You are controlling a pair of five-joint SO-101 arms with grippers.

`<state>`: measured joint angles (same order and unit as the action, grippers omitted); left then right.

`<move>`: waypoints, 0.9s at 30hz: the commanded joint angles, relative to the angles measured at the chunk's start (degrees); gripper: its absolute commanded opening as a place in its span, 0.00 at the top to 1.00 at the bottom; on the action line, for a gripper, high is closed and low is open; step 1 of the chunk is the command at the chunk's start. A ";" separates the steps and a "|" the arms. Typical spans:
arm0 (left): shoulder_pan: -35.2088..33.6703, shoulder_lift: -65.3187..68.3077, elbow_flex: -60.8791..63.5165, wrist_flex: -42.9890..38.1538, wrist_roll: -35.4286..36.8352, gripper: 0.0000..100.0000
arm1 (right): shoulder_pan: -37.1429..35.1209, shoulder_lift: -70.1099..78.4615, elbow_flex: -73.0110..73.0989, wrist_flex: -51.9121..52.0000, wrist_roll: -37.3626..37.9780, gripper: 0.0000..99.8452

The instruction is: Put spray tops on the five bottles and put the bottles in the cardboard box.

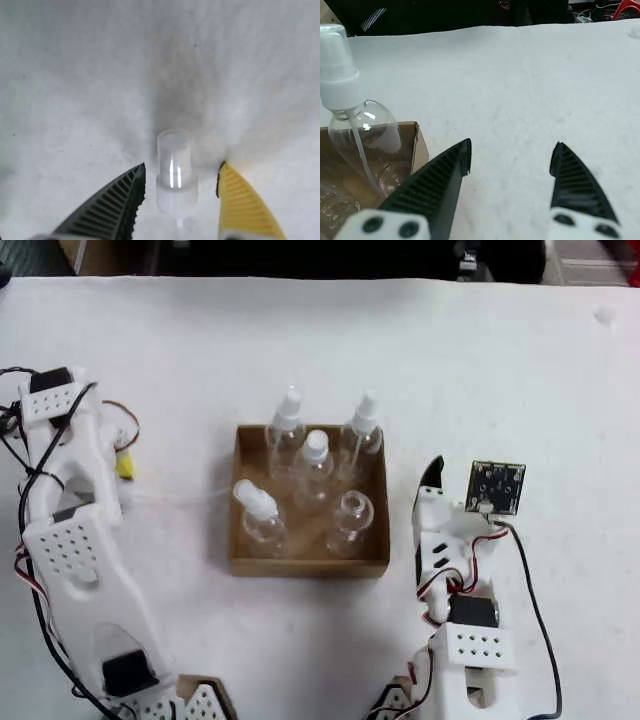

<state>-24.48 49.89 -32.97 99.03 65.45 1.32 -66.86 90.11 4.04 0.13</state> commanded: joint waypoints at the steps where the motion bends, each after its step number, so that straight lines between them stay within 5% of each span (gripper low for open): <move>1: 4.53 2.07 -1.58 2.99 -1.49 0.92 | 0.04 -0.66 -0.62 -1.19 0.70 0.77; 3: 4.79 2.95 -1.93 2.81 -1.49 0.98 | 0.04 -0.66 -0.62 -1.27 0.70 0.77; 6: 5.76 4.62 -2.29 2.81 -1.49 0.92 | 0.13 -0.66 -0.62 -1.27 0.70 0.77; 9: 4.88 4.88 -3.87 2.81 -1.93 0.97 | 0.13 -0.66 -0.62 -1.27 0.70 0.77; 15: -2.77 3.03 -16.53 3.16 -10.55 0.98 | 0.13 -0.66 -0.62 -1.19 0.70 0.77; 21: -8.84 -0.57 -20.22 3.16 -29.27 0.98 | 0.04 -0.66 -0.70 -1.27 0.70 0.77; 27: -11.21 -0.84 -18.99 3.08 -59.69 0.98 | 0.04 -0.66 -0.70 -1.27 0.70 0.77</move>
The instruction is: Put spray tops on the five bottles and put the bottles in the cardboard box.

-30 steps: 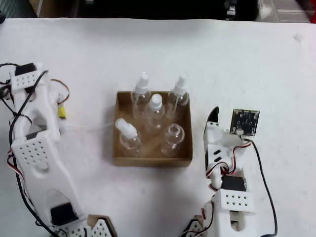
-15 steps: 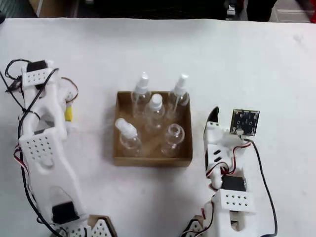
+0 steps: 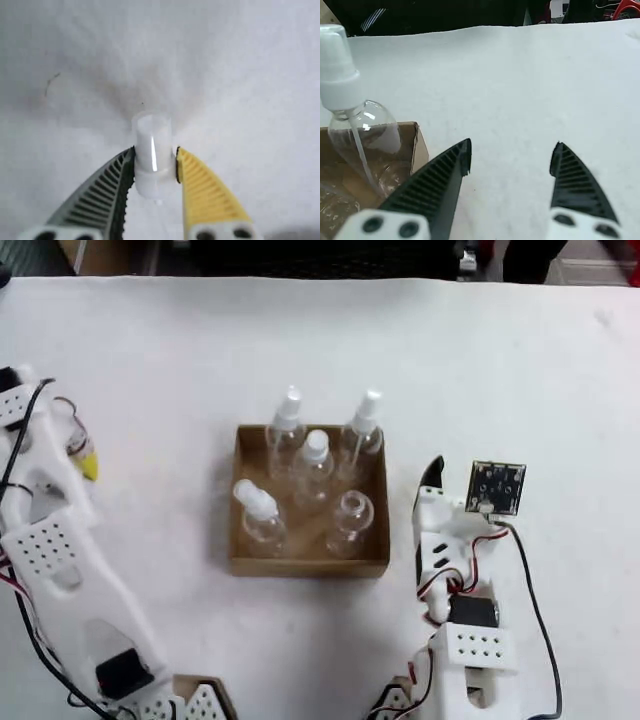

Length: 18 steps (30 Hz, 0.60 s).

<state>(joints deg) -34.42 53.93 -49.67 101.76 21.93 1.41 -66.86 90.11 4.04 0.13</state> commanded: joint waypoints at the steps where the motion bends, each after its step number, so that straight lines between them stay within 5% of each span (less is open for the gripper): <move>1: -1.45 -4.88 -1.76 0.26 -22.33 0.98 | -0.04 -0.66 -0.70 -1.27 0.70 0.77; 6: -1.19 -4.79 2.73 -0.62 -47.91 0.98 | -0.04 -0.66 -0.70 -1.10 0.70 0.77; 14: -2.95 -3.91 10.11 -5.01 -52.75 0.98 | -0.22 -0.66 -0.70 -1.01 0.70 0.77; 18: -3.03 -3.30 9.76 -1.32 -63.12 0.98 | -0.22 -0.66 -0.70 -1.01 0.70 0.77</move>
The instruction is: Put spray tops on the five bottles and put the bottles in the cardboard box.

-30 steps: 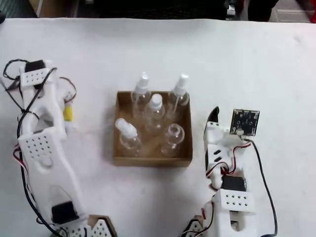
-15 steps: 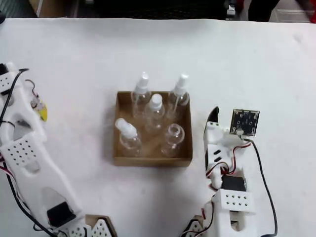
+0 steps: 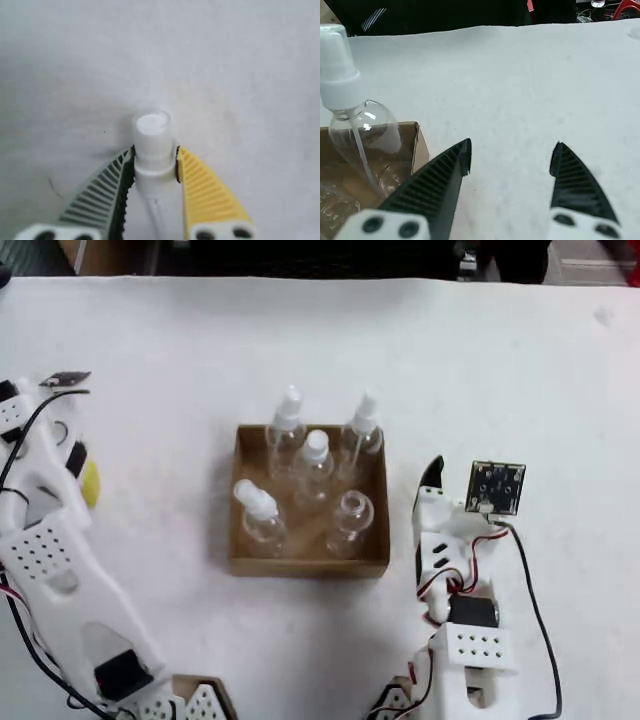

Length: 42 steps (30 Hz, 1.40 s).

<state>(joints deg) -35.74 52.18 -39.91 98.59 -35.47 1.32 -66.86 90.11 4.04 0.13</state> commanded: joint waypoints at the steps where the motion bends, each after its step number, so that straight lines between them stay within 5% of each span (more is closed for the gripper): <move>1: -2.15 -1.54 -0.09 1.58 -5.89 0.98 | -0.04 -0.66 -0.70 -1.01 0.70 0.77; 15: -5.14 -13.49 0.62 3.96 -11.87 0.85 | -0.13 -0.66 -0.70 -1.19 0.70 0.77; 24: -1.63 -27.38 12.92 3.60 -14.42 0.78 | -0.04 -0.66 -0.70 -1.19 0.70 0.77; 27: -2.77 -26.86 15.12 3.43 -14.68 0.72 | 0.04 -0.66 -0.70 -1.19 0.70 0.77; 42: -5.67 -16.31 15.47 -7.03 -14.59 0.75 | -0.22 -0.66 -0.70 -1.10 0.70 0.77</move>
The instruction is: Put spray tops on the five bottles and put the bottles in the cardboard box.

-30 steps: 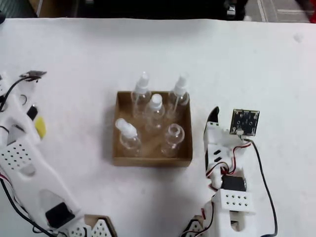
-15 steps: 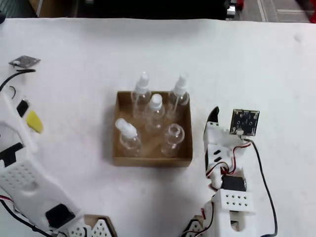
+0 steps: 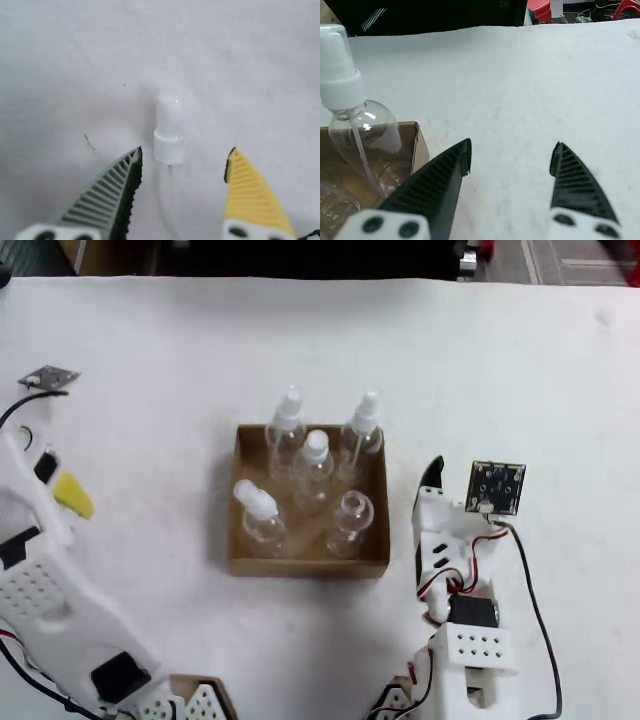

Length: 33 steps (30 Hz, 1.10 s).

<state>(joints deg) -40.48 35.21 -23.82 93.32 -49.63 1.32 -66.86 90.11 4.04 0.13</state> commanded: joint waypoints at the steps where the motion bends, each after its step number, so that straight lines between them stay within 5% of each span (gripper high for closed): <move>1: -0.92 1.54 -0.79 -1.76 -0.44 0.75 | -0.22 -0.66 -0.70 -1.10 0.70 0.77; 12: -1.01 4.00 -0.18 -4.04 0.44 0.75 | -0.22 -0.66 -0.70 -1.19 0.70 0.77; 18: -0.75 4.09 -0.44 -1.05 11.34 0.75 | -0.22 -0.66 -0.70 -1.19 0.70 0.77; 26: -0.40 4.09 -0.44 4.22 3.52 0.75 | -0.22 -0.66 -0.70 -1.10 0.70 0.77; 33: -0.48 4.00 -0.70 0.97 2.46 0.75 | -0.13 -0.66 -0.70 -1.10 0.70 0.77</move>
<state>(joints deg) -40.92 40.04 -23.82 95.78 -46.55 1.32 -66.86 90.11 4.04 0.13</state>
